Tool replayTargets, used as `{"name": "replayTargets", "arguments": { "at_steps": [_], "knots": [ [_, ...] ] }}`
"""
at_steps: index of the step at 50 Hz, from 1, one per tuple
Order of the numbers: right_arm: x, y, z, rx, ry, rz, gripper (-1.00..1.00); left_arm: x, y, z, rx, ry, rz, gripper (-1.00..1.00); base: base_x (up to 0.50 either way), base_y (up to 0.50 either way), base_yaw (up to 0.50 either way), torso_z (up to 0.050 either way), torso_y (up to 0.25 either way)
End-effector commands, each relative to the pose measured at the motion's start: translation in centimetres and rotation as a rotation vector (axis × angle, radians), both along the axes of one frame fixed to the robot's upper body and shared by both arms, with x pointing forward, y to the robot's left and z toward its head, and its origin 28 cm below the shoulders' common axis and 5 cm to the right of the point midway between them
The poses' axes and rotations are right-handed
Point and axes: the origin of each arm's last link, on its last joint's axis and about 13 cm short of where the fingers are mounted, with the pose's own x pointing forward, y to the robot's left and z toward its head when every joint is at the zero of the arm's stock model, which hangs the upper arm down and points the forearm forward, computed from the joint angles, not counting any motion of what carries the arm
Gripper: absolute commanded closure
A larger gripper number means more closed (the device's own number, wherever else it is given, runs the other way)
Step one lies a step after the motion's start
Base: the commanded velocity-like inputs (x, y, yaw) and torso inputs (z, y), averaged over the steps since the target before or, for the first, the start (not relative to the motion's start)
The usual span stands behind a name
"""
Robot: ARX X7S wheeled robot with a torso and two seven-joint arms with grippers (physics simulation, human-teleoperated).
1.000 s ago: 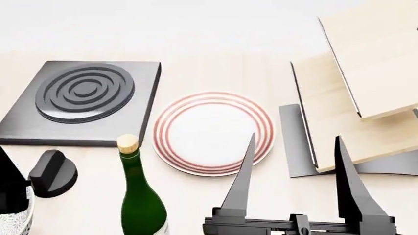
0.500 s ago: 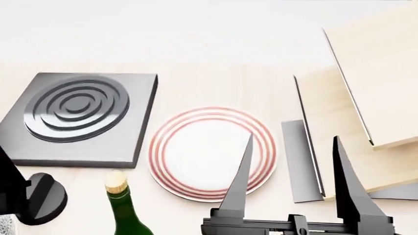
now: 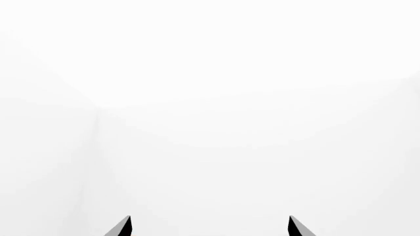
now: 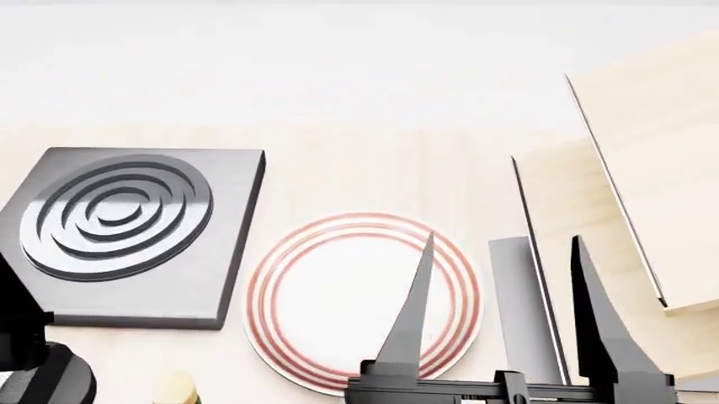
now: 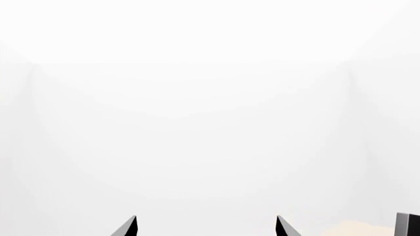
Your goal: Pick up the akita bowl and put it on the plate.
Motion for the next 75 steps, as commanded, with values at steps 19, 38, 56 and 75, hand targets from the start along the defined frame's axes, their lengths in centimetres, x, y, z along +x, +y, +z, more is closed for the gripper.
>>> {"name": "replayTargets", "arguments": {
  "at_steps": [19, 38, 56, 75],
  "knots": [
    [0.1, 0.0, 0.0, -0.005, -0.004, 0.000, -1.00, 0.1, 0.1, 0.1, 0.005, 0.000, 0.006, -1.00, 0.18, 0.00, 0.00, 0.000, 0.000],
    [0.1, 0.1, -0.1, 0.002, -0.002, 0.000, -1.00, -0.2, 0.3, 0.4, 0.017, -0.002, 0.020, -1.00, 0.08, 0.00, 0.00, 0.000, 0.000],
    [0.1, 0.0, -0.2, 0.001, -0.003, -0.003, -1.00, -1.2, 1.9, 2.2, 0.069, -0.011, 0.107, -1.00, 0.00, 0.00, 0.00, 0.000, 0.000],
    [0.3, 0.0, -0.1, -0.004, -0.002, -0.003, -1.00, -2.4, 3.8, 4.8, 0.110, -0.025, 0.199, -1.00, 0.00, 0.00, 0.00, 0.000, 0.000]
  ]
}}
